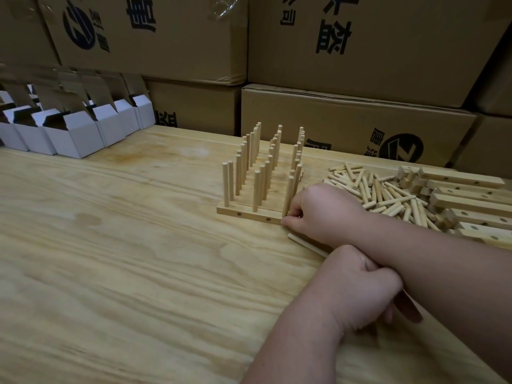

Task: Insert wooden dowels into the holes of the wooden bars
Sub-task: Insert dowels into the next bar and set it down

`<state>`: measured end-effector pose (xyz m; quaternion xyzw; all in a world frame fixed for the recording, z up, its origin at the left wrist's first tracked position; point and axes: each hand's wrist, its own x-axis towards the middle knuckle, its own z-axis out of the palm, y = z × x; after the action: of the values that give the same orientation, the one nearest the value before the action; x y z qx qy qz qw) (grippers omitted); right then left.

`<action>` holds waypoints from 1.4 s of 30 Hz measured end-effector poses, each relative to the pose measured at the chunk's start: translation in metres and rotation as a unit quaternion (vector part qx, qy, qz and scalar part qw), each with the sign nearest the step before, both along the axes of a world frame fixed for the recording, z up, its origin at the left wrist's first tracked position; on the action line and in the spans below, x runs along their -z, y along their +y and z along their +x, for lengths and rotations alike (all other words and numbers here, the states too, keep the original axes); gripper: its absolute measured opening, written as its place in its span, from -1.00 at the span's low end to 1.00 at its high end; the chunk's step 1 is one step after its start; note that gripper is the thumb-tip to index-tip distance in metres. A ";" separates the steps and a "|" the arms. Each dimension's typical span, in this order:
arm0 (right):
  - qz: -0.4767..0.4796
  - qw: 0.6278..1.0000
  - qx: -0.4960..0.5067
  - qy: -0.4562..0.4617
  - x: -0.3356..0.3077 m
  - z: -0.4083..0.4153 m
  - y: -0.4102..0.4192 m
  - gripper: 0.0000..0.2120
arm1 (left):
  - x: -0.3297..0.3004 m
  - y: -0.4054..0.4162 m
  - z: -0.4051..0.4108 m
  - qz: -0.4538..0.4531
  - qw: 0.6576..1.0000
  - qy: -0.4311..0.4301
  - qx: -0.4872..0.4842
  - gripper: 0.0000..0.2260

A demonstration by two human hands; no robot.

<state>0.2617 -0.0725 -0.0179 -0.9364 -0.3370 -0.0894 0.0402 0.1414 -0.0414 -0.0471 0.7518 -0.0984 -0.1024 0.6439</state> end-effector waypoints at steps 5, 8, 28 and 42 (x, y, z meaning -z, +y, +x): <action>0.011 1.000 0.011 0.004 0.003 0.001 -0.001 -0.73 | -0.002 -0.001 -0.001 -0.006 1.000 -0.004 0.000 -0.73; 0.016 1.000 0.015 0.018 0.001 -0.001 -0.002 -0.74 | -0.002 0.000 -0.001 -0.002 1.000 -0.011 -0.002 -0.71; 0.323 0.852 0.412 0.000 0.022 -0.111 -0.163 -0.74 | 0.002 -0.001 0.005 -0.022 0.913 -0.195 -0.357 -0.63; 0.200 0.879 0.432 -0.018 0.022 -0.108 -0.155 -0.57 | 0.010 -0.001 0.016 0.156 0.944 -0.132 -0.259 -0.85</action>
<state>0.1535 -0.2278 -0.0395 -0.9592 0.1251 -0.1801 0.1782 0.1573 -0.0422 -0.0572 0.8493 0.0331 0.1538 0.5040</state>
